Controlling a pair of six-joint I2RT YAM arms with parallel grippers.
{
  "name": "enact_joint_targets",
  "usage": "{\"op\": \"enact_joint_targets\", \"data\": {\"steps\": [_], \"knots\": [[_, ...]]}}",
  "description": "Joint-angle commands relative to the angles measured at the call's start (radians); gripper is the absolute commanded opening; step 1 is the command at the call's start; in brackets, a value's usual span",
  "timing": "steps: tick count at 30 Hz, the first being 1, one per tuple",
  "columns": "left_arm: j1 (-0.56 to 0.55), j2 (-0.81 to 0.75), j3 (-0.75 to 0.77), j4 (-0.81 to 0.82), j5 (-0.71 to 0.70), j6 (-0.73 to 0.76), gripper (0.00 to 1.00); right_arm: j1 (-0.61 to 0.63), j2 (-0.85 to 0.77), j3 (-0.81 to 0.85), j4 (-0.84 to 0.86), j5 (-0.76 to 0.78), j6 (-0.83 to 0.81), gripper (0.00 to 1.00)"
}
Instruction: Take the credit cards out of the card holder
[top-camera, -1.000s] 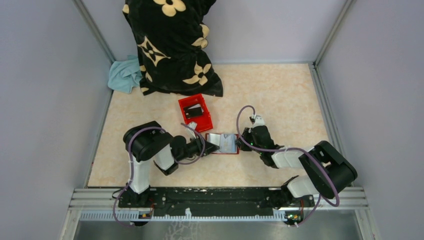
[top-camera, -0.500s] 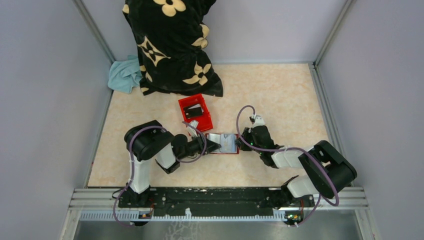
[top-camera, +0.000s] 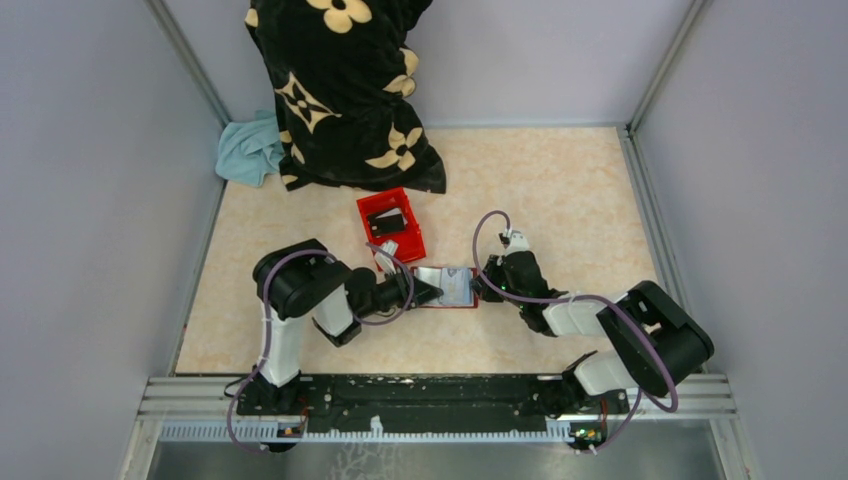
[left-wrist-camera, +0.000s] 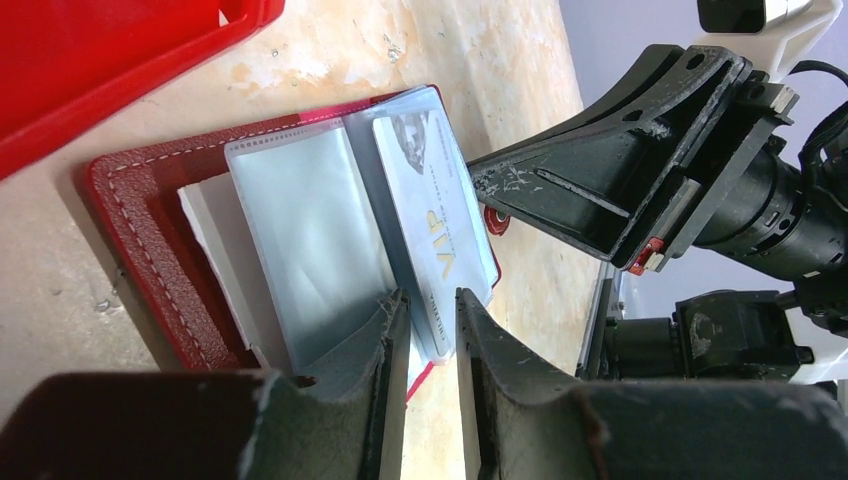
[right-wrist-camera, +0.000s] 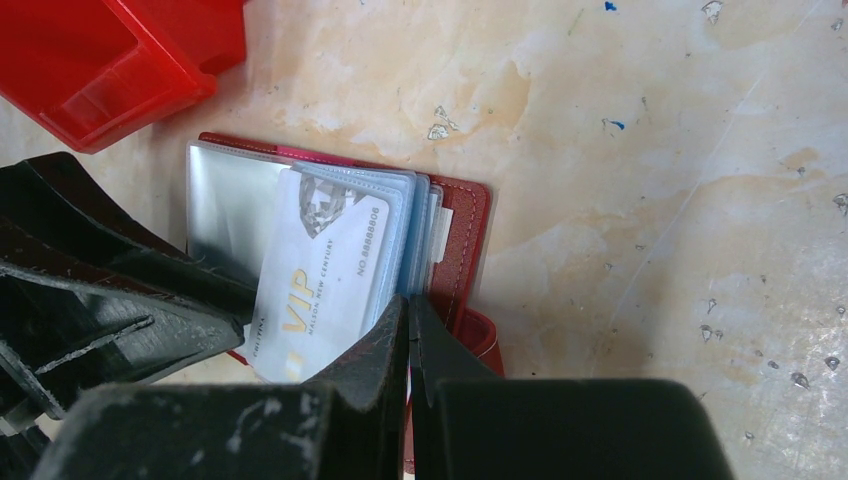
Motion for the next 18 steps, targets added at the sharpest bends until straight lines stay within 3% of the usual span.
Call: {"op": "enact_joint_targets", "data": {"steps": [1,18], "knots": [[-0.003,0.038,0.014,0.085,0.016,-0.010,0.29,-0.006,0.042,-0.015,-0.120,0.021,-0.019,0.00],[-0.003,0.058,0.015,0.101,0.023,-0.022,0.24,-0.006,0.044,-0.014,-0.119,0.021,-0.020,0.00]]}}
